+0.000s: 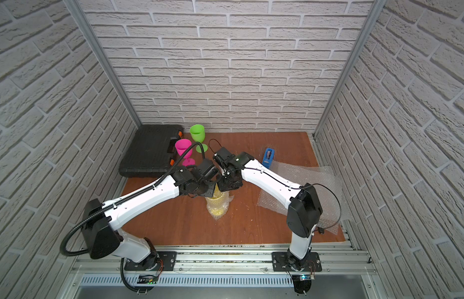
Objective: Wrap wine glasses in bubble wrap
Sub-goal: Pick up the bubble wrap from the center of the board, then place the bubble wrap at the center of the board.
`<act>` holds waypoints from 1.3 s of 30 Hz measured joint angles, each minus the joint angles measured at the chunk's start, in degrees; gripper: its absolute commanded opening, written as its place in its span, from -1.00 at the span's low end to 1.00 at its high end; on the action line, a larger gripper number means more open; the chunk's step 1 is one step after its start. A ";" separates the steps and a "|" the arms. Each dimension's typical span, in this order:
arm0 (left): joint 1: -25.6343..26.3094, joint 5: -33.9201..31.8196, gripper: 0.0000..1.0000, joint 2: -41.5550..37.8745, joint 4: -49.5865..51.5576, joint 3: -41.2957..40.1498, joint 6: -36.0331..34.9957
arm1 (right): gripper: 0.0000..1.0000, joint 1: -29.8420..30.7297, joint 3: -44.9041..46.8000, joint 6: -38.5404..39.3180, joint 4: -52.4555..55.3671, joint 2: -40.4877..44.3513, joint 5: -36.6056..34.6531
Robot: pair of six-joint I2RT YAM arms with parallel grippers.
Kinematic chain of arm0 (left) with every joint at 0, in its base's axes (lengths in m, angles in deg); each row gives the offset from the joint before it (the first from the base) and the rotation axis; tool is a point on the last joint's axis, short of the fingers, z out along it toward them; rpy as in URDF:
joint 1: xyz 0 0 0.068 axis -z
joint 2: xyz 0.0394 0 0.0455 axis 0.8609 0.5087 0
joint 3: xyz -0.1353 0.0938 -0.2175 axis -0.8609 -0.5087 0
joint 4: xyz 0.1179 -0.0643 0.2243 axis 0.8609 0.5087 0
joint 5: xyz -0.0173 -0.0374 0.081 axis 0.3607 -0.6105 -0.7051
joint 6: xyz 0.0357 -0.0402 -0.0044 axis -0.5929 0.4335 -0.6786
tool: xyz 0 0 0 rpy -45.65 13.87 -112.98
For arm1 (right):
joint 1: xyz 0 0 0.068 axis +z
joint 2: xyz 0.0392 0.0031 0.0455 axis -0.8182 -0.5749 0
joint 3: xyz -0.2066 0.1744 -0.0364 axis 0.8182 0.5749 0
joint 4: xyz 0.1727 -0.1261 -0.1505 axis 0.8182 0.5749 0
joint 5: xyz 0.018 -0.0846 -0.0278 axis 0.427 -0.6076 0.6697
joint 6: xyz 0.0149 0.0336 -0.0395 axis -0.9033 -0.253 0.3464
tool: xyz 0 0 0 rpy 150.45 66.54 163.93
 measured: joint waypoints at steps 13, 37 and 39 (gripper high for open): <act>-0.52 -0.59 0.46 -3.15 -1.27 -0.13 0.87 | -0.95 -1.25 -2.14 2.36 3.80 -0.04 -4.87; -3.96 4.52 0.72 -13.14 -2.34 -5.77 4.70 | -0.96 -29.38 -47.91 12.94 9.53 -26.93 -10.84; -4.11 5.27 0.71 -12.37 -2.71 -5.81 5.16 | -0.96 -31.15 -48.35 12.94 8.87 -28.02 -10.80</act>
